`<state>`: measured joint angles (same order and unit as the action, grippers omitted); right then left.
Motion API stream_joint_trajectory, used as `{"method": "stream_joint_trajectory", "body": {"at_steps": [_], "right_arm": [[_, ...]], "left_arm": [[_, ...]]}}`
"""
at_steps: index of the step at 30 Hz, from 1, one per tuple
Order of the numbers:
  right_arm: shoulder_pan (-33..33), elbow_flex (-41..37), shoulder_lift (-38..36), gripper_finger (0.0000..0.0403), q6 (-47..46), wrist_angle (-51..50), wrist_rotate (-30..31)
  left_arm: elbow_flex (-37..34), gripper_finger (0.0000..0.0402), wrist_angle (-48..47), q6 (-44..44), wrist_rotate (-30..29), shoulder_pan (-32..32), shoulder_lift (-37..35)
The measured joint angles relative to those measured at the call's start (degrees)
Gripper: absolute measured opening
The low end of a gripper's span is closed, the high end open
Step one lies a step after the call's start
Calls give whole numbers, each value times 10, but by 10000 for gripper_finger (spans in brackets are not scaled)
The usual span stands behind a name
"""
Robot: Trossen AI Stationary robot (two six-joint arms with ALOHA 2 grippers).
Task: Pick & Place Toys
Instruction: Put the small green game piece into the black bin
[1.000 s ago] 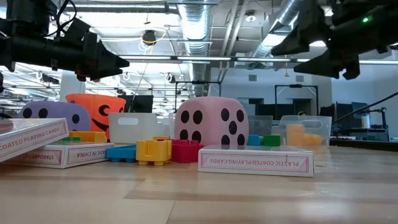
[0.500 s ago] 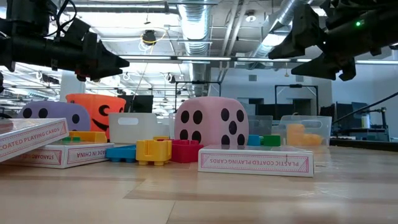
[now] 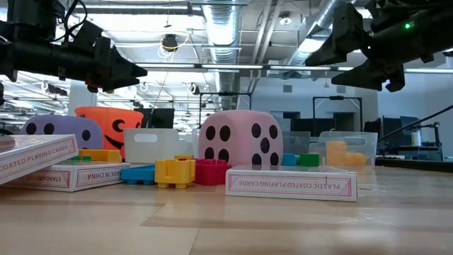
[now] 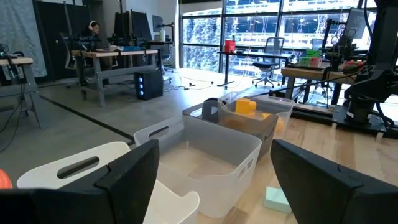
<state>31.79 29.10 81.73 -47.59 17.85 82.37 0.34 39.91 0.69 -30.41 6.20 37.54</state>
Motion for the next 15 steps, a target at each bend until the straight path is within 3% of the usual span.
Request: {"method": "stream_joint_trajectory", "body": {"at_steps": [10, 15], "right_arm": [[0, 0, 0, 368, 5, 8, -26], [0, 0, 0, 368, 79, 28, -107]], "left_arm": [[0, 301, 0, 0, 0, 0, 0], [0, 301, 0, 0, 0, 0, 0]]}}
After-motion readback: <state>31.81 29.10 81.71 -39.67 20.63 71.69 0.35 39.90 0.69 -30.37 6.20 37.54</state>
